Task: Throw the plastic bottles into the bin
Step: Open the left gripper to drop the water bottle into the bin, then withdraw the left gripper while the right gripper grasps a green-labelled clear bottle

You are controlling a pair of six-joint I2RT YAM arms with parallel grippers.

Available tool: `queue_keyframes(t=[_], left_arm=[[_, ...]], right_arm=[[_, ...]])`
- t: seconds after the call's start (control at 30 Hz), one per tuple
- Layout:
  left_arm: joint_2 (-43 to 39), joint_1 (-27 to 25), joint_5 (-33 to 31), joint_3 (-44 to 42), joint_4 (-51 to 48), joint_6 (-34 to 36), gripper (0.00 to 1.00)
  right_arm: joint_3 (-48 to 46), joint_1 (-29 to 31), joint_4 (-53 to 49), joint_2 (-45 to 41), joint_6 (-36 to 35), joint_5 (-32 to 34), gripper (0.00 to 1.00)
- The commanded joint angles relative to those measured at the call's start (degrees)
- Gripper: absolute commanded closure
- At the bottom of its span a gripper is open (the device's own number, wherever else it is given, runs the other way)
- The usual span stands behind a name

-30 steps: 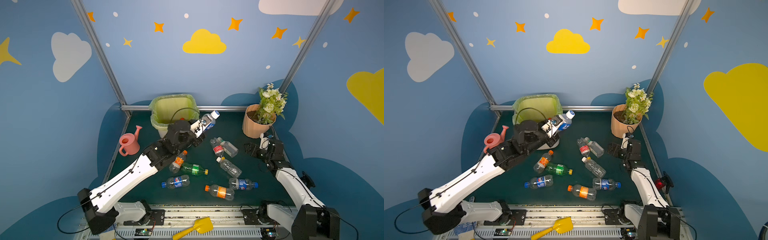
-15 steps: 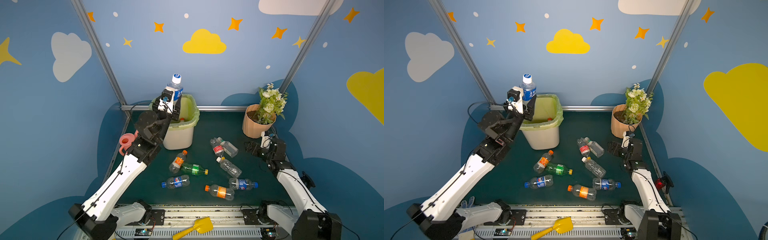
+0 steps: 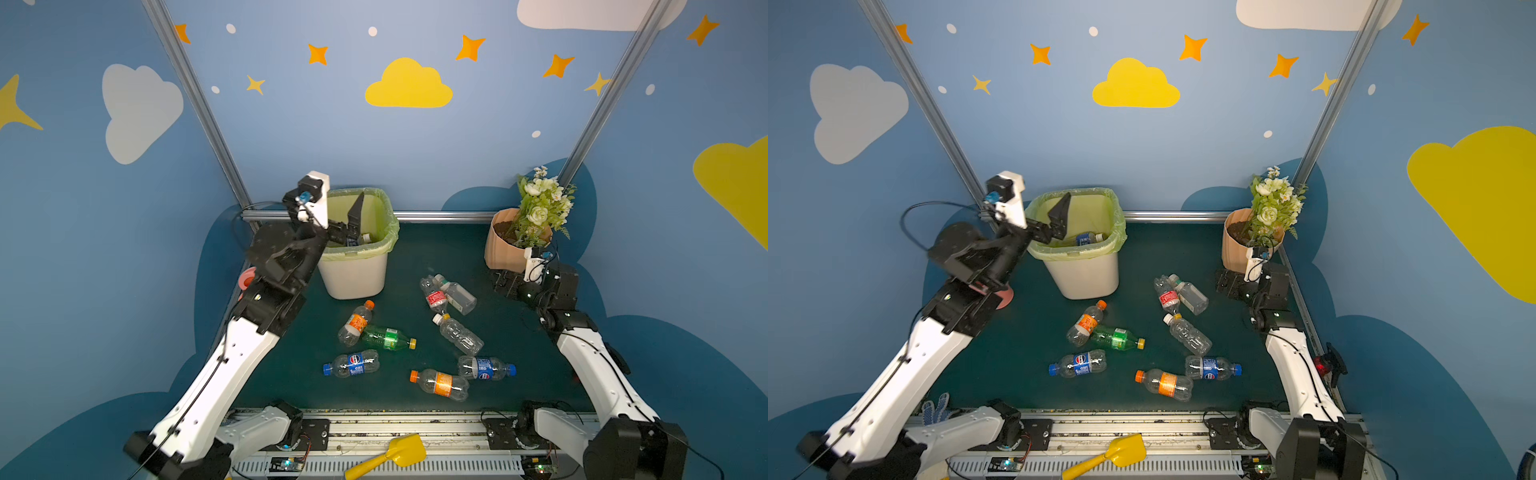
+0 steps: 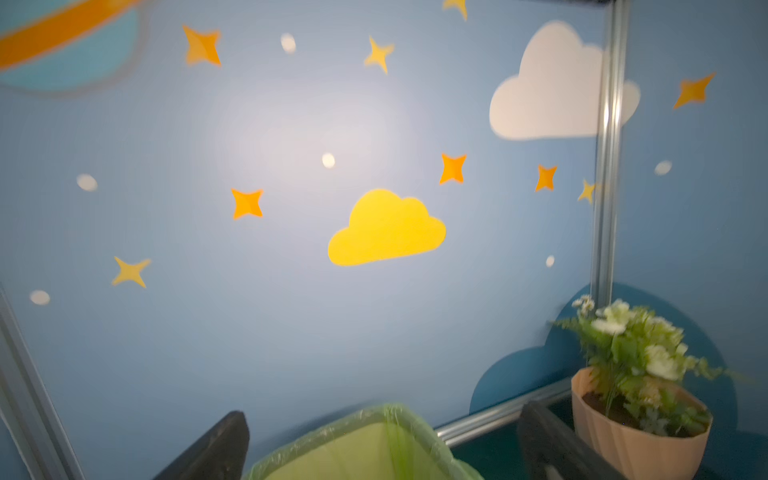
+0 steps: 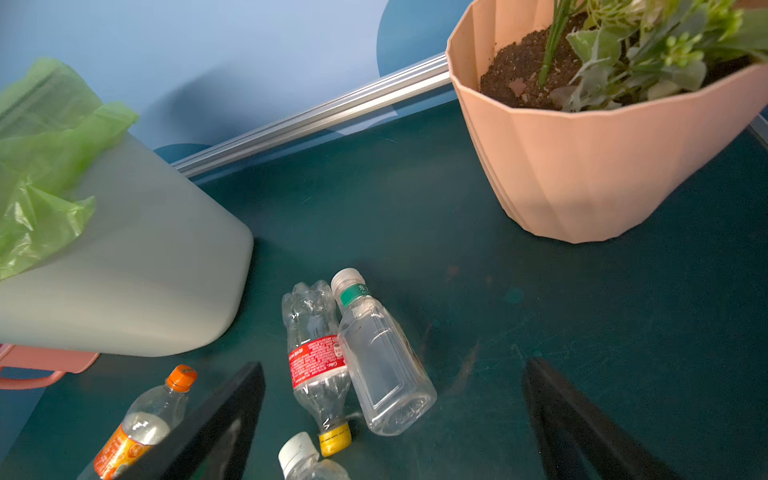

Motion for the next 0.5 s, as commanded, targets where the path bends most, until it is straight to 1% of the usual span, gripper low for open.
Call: queue_keyframes(t=[0.0, 0.1, 0.23, 0.33, 0.47], left_arm=[[-3.29, -0.09, 0.3, -4.08, 0.49, -0.91, 0.0], [-6.41, -0.04, -1.11, -7.58, -1.73, -2.56, 0.0], [-10.93, -0.08, -3.75, -12.78, -4.16, -4.94, 0.0], [-15.75, -0.06, -7.03, -17.56, -5.13, -6.37, 0.0], [-22.71, 0.02, -14.85, -22.22, -9.07, -7.66, 0.0]], right_arm=[[4.82, 2.04, -5.69, 4.21, -7.22, -0.19, 0.05], [11.56, 5.17, -13.28, 10.3, -12.68, 0.35, 0.06], [19.0, 10.14, -20.87, 17.75, -18.45, 4.07, 0.06], [23.53, 12.66, -25.46, 22.72, -21.35, 5.37, 0.06], [30.28, 14.5, -34.77, 29.41, -24.93, 7.34, 0.06]])
